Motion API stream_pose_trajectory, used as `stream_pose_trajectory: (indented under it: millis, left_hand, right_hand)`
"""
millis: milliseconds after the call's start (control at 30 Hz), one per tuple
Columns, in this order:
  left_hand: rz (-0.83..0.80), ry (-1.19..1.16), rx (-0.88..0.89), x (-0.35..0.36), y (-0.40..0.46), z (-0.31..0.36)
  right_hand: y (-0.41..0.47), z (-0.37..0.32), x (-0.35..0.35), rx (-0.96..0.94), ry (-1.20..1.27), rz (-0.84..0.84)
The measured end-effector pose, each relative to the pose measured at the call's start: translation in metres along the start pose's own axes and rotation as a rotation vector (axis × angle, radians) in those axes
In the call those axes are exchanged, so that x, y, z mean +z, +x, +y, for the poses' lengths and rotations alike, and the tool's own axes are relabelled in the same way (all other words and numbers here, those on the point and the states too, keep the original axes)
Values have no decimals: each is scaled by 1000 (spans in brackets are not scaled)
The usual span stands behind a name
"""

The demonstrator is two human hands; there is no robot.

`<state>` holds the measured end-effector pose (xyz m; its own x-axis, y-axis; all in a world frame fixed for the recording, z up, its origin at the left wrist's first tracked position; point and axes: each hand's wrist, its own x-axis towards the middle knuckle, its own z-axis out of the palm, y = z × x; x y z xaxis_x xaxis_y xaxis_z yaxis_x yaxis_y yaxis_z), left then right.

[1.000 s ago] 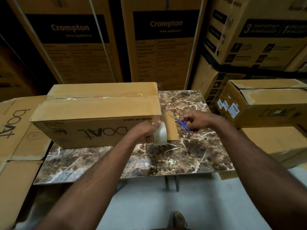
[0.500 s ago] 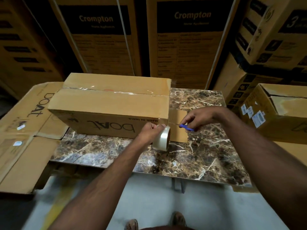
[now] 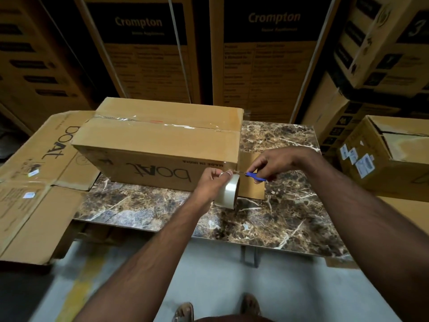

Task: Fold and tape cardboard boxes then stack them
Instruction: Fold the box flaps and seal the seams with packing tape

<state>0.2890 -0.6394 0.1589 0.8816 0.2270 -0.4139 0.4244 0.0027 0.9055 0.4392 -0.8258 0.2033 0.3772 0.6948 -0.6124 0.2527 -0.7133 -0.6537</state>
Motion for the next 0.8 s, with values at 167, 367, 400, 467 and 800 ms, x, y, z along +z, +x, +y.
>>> stream_pose_trajectory:
  millis: [167, 367, 400, 467, 800]
  left_hand:
    - [12, -126, -5, -1, 1, -5]
    - [38, -173, -24, 0, 4, -6]
    - [43, -173, -26, 0, 4, -7]
    - [60, -170, -17, 0, 5, -9]
    - [134, -116, 86, 7, 5, -11]
  right_hand:
    - [4, -1, 2, -24, -8, -11]
    - [4, 0, 2, -29, -47, 44]
    - [4, 0, 3, -31, -54, 56]
    - [3, 0, 6, -32, -68, 83]
    - [-2, 3, 13, 18, -49, 180]
